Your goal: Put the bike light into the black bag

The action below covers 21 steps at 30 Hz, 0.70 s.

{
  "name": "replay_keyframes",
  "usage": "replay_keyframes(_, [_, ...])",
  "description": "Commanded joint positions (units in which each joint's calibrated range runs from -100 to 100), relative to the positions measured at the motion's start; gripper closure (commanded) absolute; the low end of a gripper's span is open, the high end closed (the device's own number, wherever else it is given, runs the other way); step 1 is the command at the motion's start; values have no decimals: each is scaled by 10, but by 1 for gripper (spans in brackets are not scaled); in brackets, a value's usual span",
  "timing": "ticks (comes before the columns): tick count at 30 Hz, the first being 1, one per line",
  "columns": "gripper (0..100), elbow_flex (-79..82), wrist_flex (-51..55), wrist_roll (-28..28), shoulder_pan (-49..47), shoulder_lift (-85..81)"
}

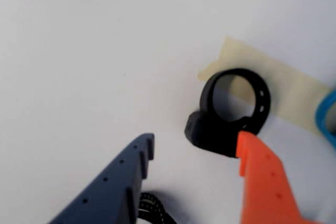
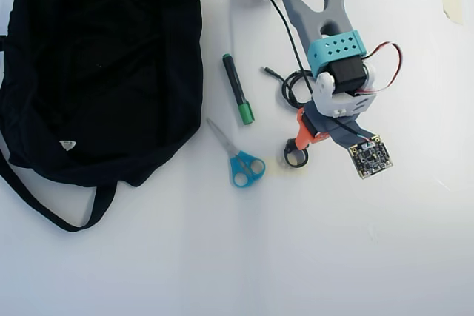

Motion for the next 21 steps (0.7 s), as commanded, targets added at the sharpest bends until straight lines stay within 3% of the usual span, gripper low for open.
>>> replay_keyframes(1, [79,-3,-9,3,-7,-8])
replay_keyframes(11, [73,-12,-29,4,-8,15])
replay_keyframes(21, [74,-13,-30,4,-12,30])
